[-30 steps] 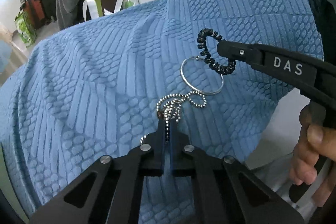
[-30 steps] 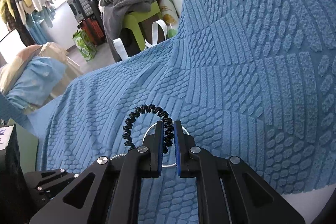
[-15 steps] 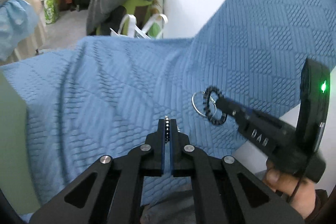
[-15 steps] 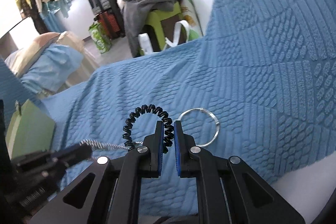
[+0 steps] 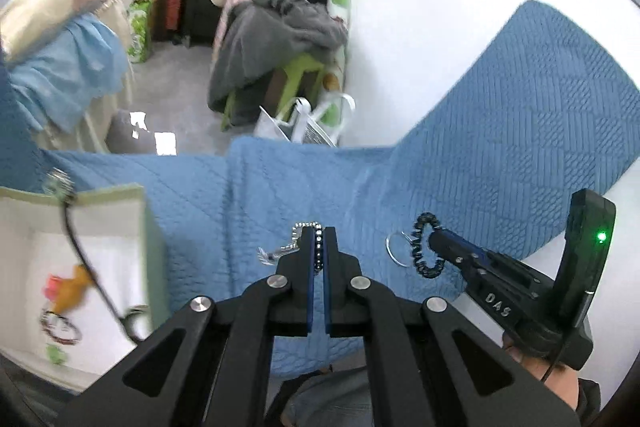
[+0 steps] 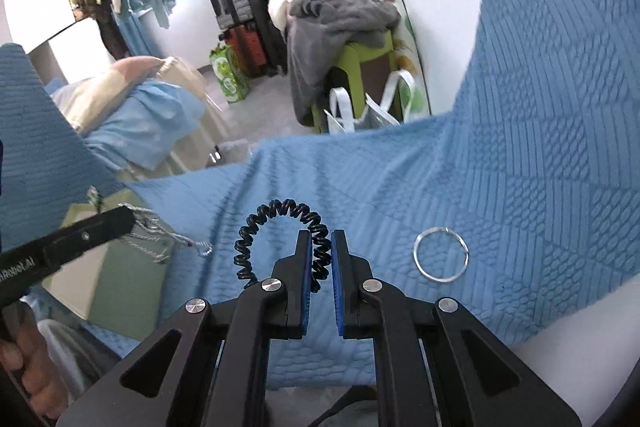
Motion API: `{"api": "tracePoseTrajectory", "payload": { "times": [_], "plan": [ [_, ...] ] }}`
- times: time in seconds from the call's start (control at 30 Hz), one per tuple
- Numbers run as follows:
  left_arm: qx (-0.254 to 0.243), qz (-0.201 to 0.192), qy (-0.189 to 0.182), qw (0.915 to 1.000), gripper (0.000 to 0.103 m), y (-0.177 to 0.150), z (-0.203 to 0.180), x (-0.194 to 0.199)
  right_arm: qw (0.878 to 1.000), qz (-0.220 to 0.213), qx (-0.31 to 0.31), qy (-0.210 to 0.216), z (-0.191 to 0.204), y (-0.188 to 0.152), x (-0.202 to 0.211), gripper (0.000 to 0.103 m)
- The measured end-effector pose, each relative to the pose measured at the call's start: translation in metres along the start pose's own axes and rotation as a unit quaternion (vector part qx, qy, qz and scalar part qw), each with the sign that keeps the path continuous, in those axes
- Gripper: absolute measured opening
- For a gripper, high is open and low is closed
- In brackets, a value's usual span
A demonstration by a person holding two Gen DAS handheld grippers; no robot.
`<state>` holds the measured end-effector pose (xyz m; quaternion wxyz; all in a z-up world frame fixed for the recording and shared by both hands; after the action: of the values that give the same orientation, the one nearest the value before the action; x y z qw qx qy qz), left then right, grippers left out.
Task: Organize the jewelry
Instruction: 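Carry the silver bead chain and black coil keyring over the open box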
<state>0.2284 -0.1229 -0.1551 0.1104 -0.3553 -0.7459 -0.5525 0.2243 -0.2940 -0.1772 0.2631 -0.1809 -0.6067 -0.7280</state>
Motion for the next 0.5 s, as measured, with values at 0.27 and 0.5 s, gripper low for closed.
{"api": "tracePoseTrajectory", "payload": {
  "times": [0.27,0.5],
  "plan": [
    [-0.017,-0.04,0.023,0.9988,0.003,0.041,0.026,0.056,0.998,-0.03,0.022,0.053,0.066,0.046,0.03,0.008],
    [-0.018,-0.065,0.046,0.9966,0.003,0.062,0.061,0.098,0.992,-0.055,0.05,0.105,0.137,0.073,0.048,0.008]
  ]
}}
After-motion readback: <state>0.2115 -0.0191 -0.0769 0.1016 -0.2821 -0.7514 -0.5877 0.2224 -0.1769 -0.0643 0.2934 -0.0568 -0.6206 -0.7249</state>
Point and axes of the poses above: each gripper's, at about its wrist camera, not at the fingertips, and x roughly against the way its jaws point, z to its left, y to its top, the point moved 7 cm from there along -x, roughly the way its jaws point, and after that the axes turned 11 degrees about -z, right-handed, at the moved point
